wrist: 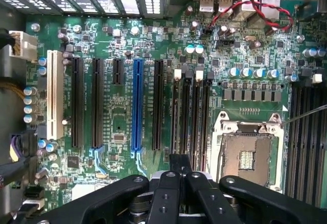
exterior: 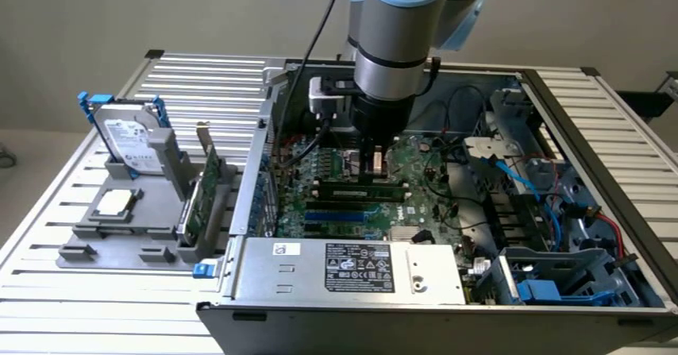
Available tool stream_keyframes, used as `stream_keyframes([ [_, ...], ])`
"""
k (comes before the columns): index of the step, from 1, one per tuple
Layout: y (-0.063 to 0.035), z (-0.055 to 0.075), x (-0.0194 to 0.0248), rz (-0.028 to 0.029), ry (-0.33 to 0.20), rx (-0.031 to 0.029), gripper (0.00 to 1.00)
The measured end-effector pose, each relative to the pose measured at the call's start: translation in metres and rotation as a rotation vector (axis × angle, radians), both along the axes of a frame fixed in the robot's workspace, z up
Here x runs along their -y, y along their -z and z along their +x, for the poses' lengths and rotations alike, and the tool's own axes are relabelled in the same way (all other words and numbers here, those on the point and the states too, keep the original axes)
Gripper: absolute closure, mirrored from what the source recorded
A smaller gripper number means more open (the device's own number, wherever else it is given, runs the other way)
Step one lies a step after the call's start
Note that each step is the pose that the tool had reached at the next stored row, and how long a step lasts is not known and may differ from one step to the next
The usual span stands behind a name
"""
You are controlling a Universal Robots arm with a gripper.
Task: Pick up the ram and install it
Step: 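Press down the ram until it locks into place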
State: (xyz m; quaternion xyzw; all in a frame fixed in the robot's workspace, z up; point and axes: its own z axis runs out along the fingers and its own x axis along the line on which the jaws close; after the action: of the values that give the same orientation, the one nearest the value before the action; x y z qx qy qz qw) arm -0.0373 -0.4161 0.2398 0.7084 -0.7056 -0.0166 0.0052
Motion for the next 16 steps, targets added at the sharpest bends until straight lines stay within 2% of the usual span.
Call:
stream_keyframes([
  [4, 0.0018, -0.0004, -0.0002, -0.0003, 0.006, -0.0012, 0.89],
  [8, 0.0033, -0.0011, -0.0003, 0.0001, 0.006, -0.0052, 0.89],
  [16, 0.0061, -0.0011, -0.0021, 0.0005, 0.006, -0.0073, 0.89],
])
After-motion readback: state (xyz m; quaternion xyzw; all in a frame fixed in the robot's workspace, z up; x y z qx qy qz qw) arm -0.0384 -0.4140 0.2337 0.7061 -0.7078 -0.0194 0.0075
